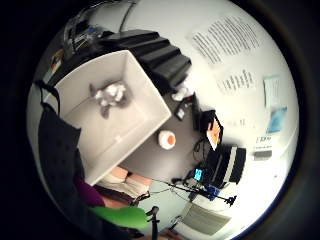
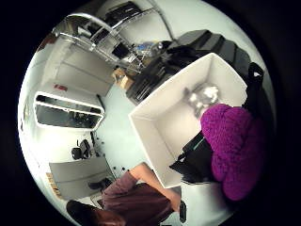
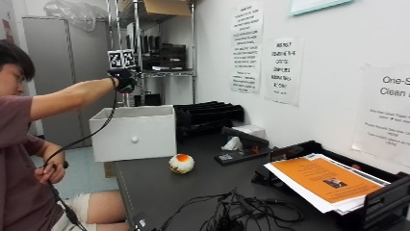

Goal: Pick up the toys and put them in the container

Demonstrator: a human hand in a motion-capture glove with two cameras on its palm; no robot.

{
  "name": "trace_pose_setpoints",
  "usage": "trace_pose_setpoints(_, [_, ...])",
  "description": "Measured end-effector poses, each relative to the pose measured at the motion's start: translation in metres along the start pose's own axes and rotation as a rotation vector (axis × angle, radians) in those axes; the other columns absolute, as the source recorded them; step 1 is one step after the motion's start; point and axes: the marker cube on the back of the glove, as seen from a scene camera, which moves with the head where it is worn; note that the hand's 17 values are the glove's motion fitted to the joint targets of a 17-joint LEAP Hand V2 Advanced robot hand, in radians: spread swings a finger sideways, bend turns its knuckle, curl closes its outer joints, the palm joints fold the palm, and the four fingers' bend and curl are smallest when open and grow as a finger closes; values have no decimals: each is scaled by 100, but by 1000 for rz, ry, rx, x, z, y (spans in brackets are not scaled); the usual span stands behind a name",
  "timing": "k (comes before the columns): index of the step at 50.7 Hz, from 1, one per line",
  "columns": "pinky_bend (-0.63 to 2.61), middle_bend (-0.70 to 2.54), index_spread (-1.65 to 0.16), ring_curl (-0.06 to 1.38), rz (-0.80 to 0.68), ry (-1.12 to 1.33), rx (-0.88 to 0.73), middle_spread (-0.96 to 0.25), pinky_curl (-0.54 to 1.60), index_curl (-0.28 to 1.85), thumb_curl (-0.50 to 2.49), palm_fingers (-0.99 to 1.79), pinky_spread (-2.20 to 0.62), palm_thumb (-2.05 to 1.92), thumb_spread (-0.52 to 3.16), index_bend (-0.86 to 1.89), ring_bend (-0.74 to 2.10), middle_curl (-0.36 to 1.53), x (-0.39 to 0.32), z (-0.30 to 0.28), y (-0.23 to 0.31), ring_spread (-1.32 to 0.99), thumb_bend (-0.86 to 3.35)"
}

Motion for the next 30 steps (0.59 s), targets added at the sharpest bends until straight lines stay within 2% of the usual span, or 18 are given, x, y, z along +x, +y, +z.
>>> trace_pose_setpoints(3, [102, 118, -32, 55, -109, -45, 18, -18, 46, 80, 87, 112, -38, 57, 73, 65, 147, 72, -19, 5, -5, -27, 0])
trace_pose_setpoints(6, [102, 118, -32, 55, -147, -59, 31, -18, 46, 83, 88, 112, -38, 57, 73, 63, 147, 73, -32, 11, -7, -27, 0])
trace_pose_setpoints(10, [101, 116, -32, 55, -147, -70, 33, -18, 45, 85, 89, 108, -38, 55, 73, 60, 146, 73, -42, 21, -10, -28, -2])
trace_pose_setpoints(14, [102, 111, -32, 54, -84, -45, -76, -19, 45, 86, 88, 100, -37, 52, 76, 48, 146, 72, -41, 33, -7, -28, -3])
trace_pose_setpoints(18, [110, 93, -30, 53, -137, -1, -234, -21, 48, 85, 81, 69, -36, 39, 92, 27, 142, 66, -38, 45, -5, -28, -7])
trace_pose_setpoints(20, [110, 69, -29, 51, -187, 23, -292, -19, 51, 84, 73, -11, -27, 18, 101, 23, 120, 61, -35, 48, -4, -24, -14])
trace_pose_setpoints(21, [111, 65, -29, 52, -198, 28, -300, -18, 54, 86, 70, -24, -24, 13, 103, 24, 114, 61, -34, 48, -3, -21, -13])
trace_pose_setpoints(22, [108, 56, -29, 47, -193, 28, -296, -16, 52, 82, 66, -48, -21, 5, 105, 21, 98, 56, -32, 48, -3, -17, -15])
trace_pose_setpoints(25, [99, 39, -29, 35, -104, 21, -262, -12, 44, 68, 60, -53, -15, -8, 108, 9, 74, 48, -26, 46, -2, -12, -12])
trace_pose_setpoints(30, [89, 23, -26, 25, -10, 25, -247, -9, 37, 57, 51, -43, -8, -12, 112, 5, 56, 42, -9, 38, 1, -7, -10])
